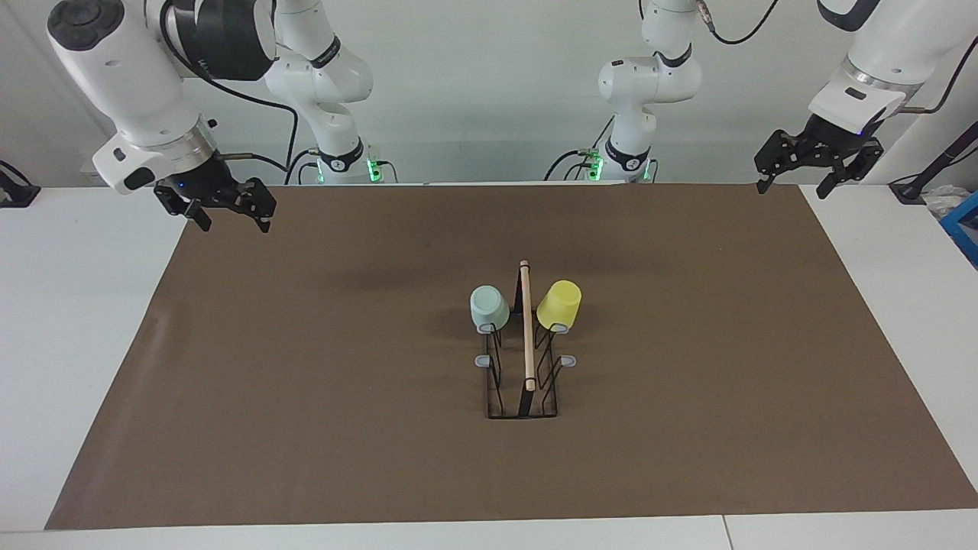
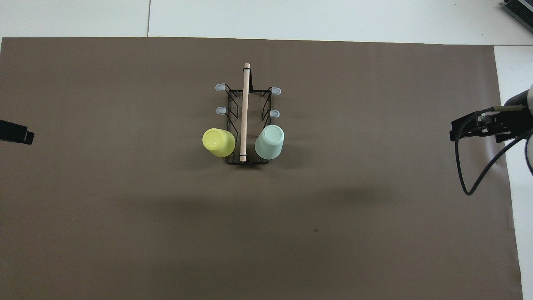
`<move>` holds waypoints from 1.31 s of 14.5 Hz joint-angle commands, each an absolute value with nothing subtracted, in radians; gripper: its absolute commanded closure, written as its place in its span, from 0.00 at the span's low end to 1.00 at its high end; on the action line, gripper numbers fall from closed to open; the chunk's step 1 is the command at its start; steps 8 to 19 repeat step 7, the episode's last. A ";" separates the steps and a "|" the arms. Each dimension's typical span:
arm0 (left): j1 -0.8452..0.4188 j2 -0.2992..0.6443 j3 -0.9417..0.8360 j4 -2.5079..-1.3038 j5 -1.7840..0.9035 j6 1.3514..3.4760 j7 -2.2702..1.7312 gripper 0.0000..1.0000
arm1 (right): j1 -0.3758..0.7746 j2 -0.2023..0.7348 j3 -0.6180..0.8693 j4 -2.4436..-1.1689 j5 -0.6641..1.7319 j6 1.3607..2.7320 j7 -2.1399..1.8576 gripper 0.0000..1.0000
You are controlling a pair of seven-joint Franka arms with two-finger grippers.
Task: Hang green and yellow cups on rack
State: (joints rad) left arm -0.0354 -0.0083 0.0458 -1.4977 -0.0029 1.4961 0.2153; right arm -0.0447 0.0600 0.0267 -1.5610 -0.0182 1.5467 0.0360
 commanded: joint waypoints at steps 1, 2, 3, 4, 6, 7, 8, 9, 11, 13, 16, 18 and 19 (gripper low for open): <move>-0.046 -0.032 0.055 -1.525 -0.015 1.494 0.207 0.00 | -0.052 0.049 0.032 -1.580 -0.035 1.566 0.017 0.00; -0.046 -0.032 0.055 -1.525 -0.015 1.493 0.207 0.00 | -0.052 0.049 0.032 -1.580 -0.037 1.568 0.017 0.00; -0.046 -0.032 0.055 -1.523 -0.015 1.493 0.207 0.00 | -0.052 0.049 0.032 -1.580 -0.037 1.568 0.017 0.00; -0.046 -0.032 0.055 -1.525 -0.015 1.493 0.207 0.00 | -0.052 0.049 0.032 -1.580 -0.037 1.568 0.017 0.00; -0.046 -0.032 0.054 -1.525 -0.015 1.493 0.204 0.00 | -0.052 0.049 0.032 -1.580 -0.037 1.568 0.017 0.00; -0.048 -0.032 0.054 -1.525 -0.015 1.494 0.203 0.00 | -0.052 0.049 0.032 -1.580 -0.037 1.568 0.017 0.00; -0.048 -0.032 0.054 -1.525 -0.015 1.494 0.203 0.00 | -0.052 0.049 0.032 -1.580 -0.037 1.568 0.017 0.00; -0.048 -0.032 0.054 -1.525 -0.015 1.494 0.203 0.00 | -0.052 0.049 0.032 -1.580 -0.037 1.568 0.017 0.00; -0.048 -0.032 0.054 -1.525 -0.015 1.494 0.203 0.00 | -0.052 0.049 0.032 -1.580 -0.037 1.568 0.017 0.00; -0.048 -0.032 0.054 -1.525 -0.015 1.494 0.203 0.00 | -0.052 0.049 0.032 -1.580 -0.037 1.568 0.017 0.00; -0.048 -0.032 0.054 -1.525 -0.015 1.494 0.203 0.00 | -0.052 0.049 0.032 -1.580 -0.037 1.568 0.017 0.00; -0.048 -0.032 0.054 -1.525 -0.015 1.494 0.203 0.00 | -0.052 0.049 0.032 -1.580 -0.037 1.568 0.017 0.00; -0.048 -0.032 0.054 -1.525 -0.015 1.494 0.203 0.00 | -0.052 0.049 0.032 -1.580 -0.037 1.568 0.017 0.00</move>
